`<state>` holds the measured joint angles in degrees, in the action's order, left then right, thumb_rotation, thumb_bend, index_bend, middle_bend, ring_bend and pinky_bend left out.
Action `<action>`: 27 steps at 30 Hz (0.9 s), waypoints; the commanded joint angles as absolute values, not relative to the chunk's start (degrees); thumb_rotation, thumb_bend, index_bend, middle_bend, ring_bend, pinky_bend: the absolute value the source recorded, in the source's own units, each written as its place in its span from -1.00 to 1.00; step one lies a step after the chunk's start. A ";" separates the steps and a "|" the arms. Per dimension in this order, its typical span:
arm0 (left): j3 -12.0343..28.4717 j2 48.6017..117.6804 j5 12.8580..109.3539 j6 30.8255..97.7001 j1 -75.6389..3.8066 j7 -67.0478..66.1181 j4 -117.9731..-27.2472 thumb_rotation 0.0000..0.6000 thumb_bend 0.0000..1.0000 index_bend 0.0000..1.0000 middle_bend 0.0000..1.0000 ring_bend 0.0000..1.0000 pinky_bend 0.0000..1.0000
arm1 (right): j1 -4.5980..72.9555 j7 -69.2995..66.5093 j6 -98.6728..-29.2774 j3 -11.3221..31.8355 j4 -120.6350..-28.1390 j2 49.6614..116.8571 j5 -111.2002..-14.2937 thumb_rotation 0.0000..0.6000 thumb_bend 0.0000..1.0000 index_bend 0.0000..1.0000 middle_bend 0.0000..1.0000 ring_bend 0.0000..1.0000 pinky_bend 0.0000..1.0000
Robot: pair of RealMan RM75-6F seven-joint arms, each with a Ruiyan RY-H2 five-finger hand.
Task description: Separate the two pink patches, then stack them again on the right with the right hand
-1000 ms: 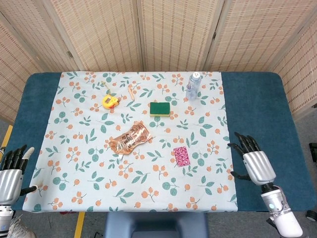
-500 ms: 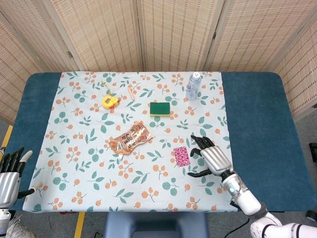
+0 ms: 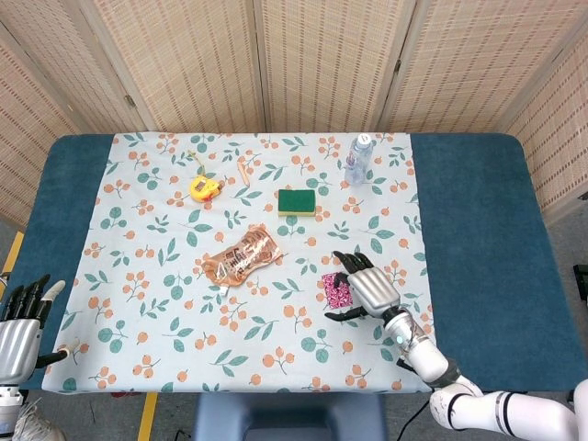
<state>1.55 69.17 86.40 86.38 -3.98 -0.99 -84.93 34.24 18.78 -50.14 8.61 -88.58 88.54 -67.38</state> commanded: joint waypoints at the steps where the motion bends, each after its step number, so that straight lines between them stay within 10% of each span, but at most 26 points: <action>1: 1.59 69.20 86.48 86.50 -3.98 -0.83 -84.88 1.00 -0.55 -0.71 -0.91 -0.83 -1.00 | 35.08 18.81 -49.88 8.11 -86.38 90.46 -66.76 -0.24 -0.92 -0.23 -0.97 -1.00 -1.00; 27: 1.06 69.06 86.22 85.50 -3.69 1.83 -83.69 1.00 -0.55 -0.71 -0.91 -0.82 -1.00 | 37.40 18.70 -49.64 6.57 -78.62 95.94 -65.96 -0.27 -0.92 -0.23 -0.97 -1.00 -1.00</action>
<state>1.09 69.08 86.22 85.53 -3.67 1.80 -83.69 37.34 18.65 -49.70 6.59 -78.70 95.90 -66.03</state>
